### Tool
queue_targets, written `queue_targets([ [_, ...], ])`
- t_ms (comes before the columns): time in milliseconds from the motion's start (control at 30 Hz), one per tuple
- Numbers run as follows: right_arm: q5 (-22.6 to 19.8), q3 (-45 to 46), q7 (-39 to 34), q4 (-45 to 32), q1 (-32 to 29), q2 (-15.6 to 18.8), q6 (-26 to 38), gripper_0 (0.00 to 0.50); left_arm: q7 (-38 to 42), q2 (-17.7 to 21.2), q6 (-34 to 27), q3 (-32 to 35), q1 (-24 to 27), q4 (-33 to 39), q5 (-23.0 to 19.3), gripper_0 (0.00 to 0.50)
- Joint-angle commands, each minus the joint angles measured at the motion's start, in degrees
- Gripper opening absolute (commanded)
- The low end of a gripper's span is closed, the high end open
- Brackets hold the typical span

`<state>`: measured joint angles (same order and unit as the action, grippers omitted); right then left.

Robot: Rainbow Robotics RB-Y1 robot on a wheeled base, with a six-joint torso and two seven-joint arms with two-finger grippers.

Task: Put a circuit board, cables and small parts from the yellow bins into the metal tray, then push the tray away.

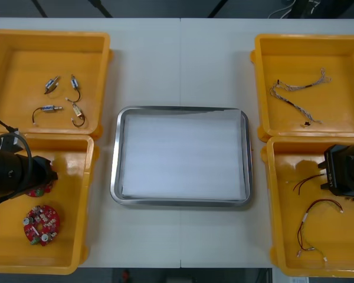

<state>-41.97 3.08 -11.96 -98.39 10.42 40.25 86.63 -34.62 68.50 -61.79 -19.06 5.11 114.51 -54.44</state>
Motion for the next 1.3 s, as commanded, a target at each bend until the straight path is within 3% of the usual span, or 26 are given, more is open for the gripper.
queue_targets([
  [33,0.4,-1.24,1.94,0.04,-0.49,-0.88,-0.41,0.5,1.58,-0.21,1.68,-1.68,-0.81,0.19,0.83,0.5],
  [100,0.4,-1.41,2.03,-0.05,-0.49,-0.88,-0.41,0.491,1.66,-0.21,1.85,-1.86,-0.81,0.19,1.0,0.5],
  [167,0.4,-1.41,2.03,0.04,-0.49,-0.88,-0.32,0.343,1.66,-0.21,1.94,-1.95,-0.81,0.19,0.83,0.5],
  [200,0.49,-1.5,1.94,0.04,-0.49,-0.88,-0.41,0.139,1.75,-0.21,1.94,-2.03,-0.81,0.19,0.91,0.5],
  [233,0.49,-1.59,2.03,-0.05,-0.49,-0.88,-0.41,0.057,1.75,-0.21,1.94,-2.21,-0.81,0.19,1.0,0.5],
  [300,0.49,-1.59,2.03,0.04,-0.49,-0.88,-0.41,0.002,1.75,-0.21,2.03,-2.21,-0.81,0.19,1.0,0.5],
  [633,-0.39,-1.33,3.26,-0.66,0.21,-0.09,1.96,0.0,1.4,-0.83,2.29,-2.21,-0.81,0.19,2.06,0.5],
  [833,-1.36,0.87,4.32,-4.62,1.79,2.02,9.61,0.0,0.43,-0.83,2.29,-2.47,-0.81,0.19,2.58,0.5],
  [1100,-3.29,3.95,5.9,-12.0,2.76,3.87,19.45,0.0,-0.09,-0.83,5.1,-6.43,-0.1,0.28,7.24,0.5],
  [1300,-4.52,5.7,11.96,-18.33,2.76,5.27,23.37,0.0,-0.27,-0.74,5.19,-6.78,-0.1,0.54,7.24,0.481],
])
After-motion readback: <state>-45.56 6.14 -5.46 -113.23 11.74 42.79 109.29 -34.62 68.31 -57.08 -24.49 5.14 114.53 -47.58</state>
